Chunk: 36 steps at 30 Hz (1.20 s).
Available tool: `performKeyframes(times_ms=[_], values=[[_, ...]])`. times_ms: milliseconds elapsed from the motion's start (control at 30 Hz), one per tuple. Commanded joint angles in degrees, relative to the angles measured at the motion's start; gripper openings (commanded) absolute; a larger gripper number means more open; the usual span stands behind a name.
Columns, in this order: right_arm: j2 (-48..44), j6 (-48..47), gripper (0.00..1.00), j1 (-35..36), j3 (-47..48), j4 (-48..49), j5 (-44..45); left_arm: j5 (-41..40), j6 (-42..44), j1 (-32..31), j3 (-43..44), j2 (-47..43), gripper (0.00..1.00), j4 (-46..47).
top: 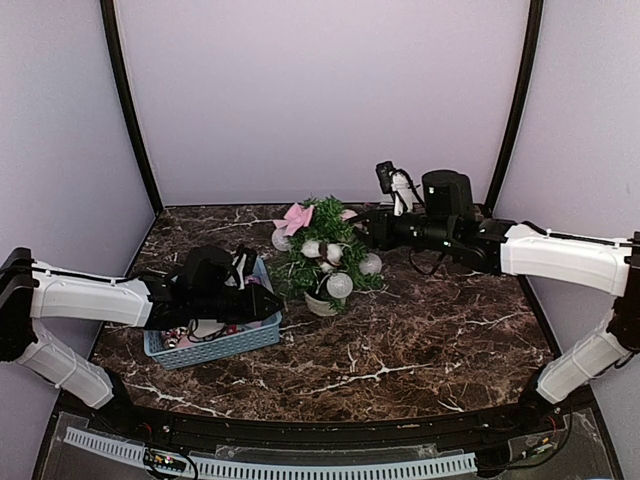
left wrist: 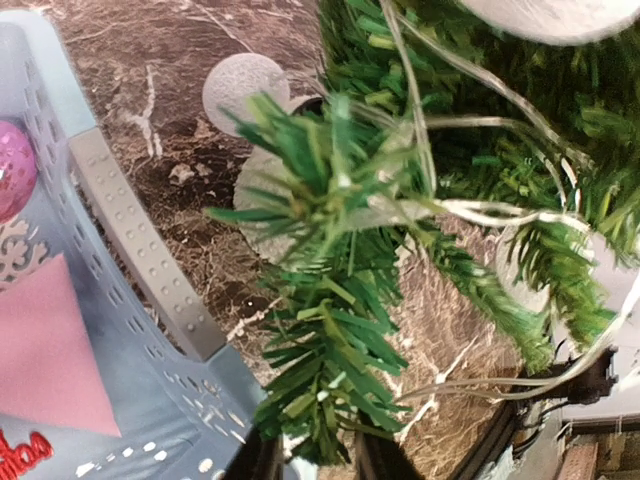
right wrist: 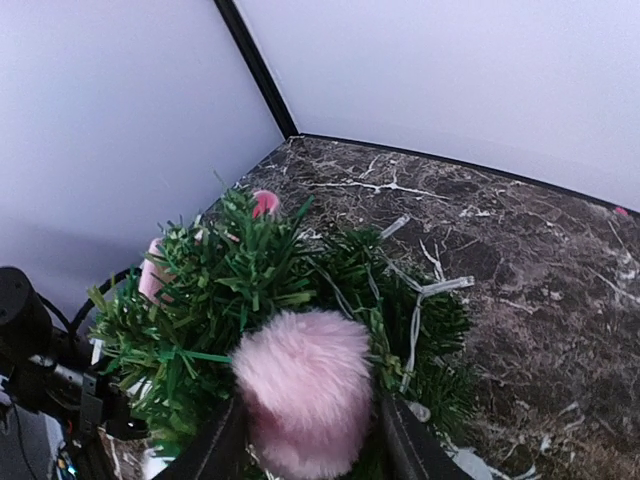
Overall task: Decorate the small christmas tree
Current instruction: Place the ornament ball in the gap of branches, then pick up the ornament ball from the bin.
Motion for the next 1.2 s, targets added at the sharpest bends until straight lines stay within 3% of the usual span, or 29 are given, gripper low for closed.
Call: performKeyframes(times_ms=[0, 200, 433, 533, 633, 833, 1033, 1167], values=[[-5.49, 0.76, 0.52, -0.96, -1.12, 0.16, 3.33, -2.78, 0.78, 0.32, 1.05, -5.42, 0.29, -3.98], [-8.60, 1.98, 0.62, -2.32, -3.80, 0.58, 5.73, -6.46, -0.08, 0.54, -1.22, -12.62, 0.56, -9.76], [-12.84, 3.34, 0.74, -2.44, -6.56, 2.44, 8.09, -16.65, -0.96, 0.88, -1.73, -24.55, 0.74, -28.09], [-13.77, 4.11, 0.76, -2.45, -7.48, 3.21, 8.10, -17.50, -2.14, 4.61, -2.75, -29.85, 0.74, -33.31], [-13.95, 5.05, 0.76, -2.45, -8.13, 3.55, 8.09, -12.09, -1.70, 11.49, -5.08, -31.34, 0.74, -35.34], [-14.52, 5.79, 0.78, -2.46, -9.16, 3.32, 8.76, -5.46, 5.11, 20.91, -5.97, -24.94, 0.69, -33.31], [-15.64, 6.58, 0.78, -2.44, -10.18, 2.61, 10.18, -5.78, 10.07, 24.61, -3.37, -16.27, 0.53, -32.31], [-15.70, 6.94, 0.78, -2.48, -10.74, 2.14, 10.64, -6.70, 10.60, 24.66, -2.55, -14.65, 0.50, -34.06]])
